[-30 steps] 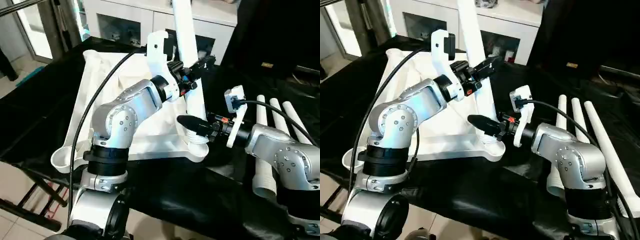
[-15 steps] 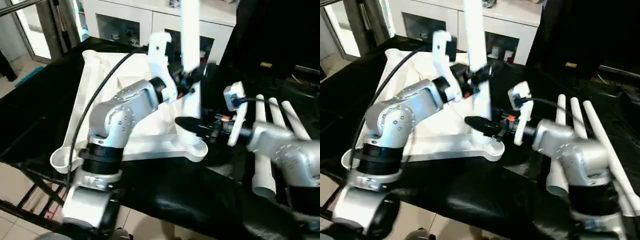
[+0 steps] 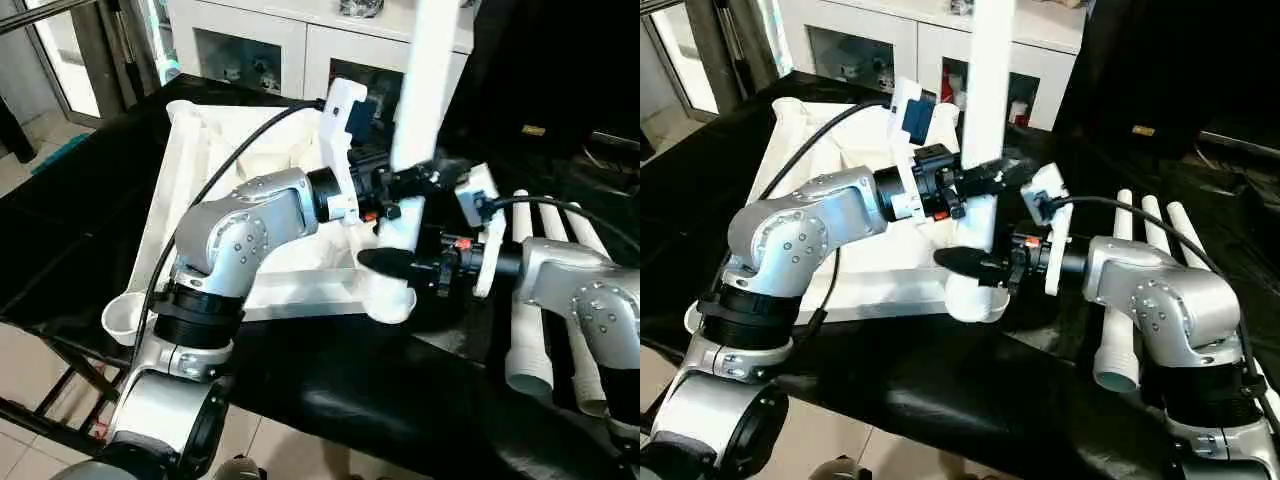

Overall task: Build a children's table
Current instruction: Pick table leg

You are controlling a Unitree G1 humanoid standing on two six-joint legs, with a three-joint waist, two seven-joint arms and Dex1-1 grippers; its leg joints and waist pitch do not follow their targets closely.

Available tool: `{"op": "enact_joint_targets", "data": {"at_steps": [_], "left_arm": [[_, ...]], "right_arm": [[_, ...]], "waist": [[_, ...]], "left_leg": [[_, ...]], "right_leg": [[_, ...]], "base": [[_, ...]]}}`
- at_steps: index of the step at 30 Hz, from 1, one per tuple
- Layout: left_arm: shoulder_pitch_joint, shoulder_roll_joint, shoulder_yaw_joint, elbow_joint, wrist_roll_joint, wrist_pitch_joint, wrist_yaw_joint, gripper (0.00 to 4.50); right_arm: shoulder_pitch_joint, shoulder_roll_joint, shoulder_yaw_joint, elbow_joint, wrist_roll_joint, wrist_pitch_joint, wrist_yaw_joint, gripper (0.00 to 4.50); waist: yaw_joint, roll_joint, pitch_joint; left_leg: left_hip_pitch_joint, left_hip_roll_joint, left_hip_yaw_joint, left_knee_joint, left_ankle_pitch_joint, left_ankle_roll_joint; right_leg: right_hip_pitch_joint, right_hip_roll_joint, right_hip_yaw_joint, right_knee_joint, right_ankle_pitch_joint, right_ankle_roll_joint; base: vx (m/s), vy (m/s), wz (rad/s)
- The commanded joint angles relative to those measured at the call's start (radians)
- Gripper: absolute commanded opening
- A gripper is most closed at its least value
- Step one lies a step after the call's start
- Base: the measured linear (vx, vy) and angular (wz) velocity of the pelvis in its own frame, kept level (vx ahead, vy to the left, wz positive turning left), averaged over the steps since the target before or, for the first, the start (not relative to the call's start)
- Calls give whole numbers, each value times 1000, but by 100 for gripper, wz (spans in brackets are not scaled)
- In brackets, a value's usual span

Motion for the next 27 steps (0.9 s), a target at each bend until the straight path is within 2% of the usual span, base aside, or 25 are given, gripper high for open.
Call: {"op": "enact_joint_targets", "data": {"at_steps": [1, 19, 27], "left_arm": [[-23, -2, -4, -29, -12, 12, -21, 188], [-15, 12, -15, -50, -35, 43, -59, 188], [-2, 5, -20, -69, -43, 52, -60, 187]], "right_arm": [[-2, -11, 7, 4, -14, 2, 7, 368], [10, -28, 33, -8, -12, -4, 34, 368], [17, -17, 36, -4, -15, -7, 27, 287]], "waist": [[3, -11, -84], [7, -14, -85], [10, -16, -84]], "left_leg": [[2, 59, -18, -64, 5, 29], [3, 60, -17, -64, 16, 32], [2, 59, -17, -63, 13, 31]], "right_leg": [[68, -94, 55, -61, -177, -171], [66, -94, 55, -58, -169, -170], [67, -94, 55, -60, -190, -161]], "base": [[0, 0, 0], [0, 0, 0], [0, 0, 0]]}}
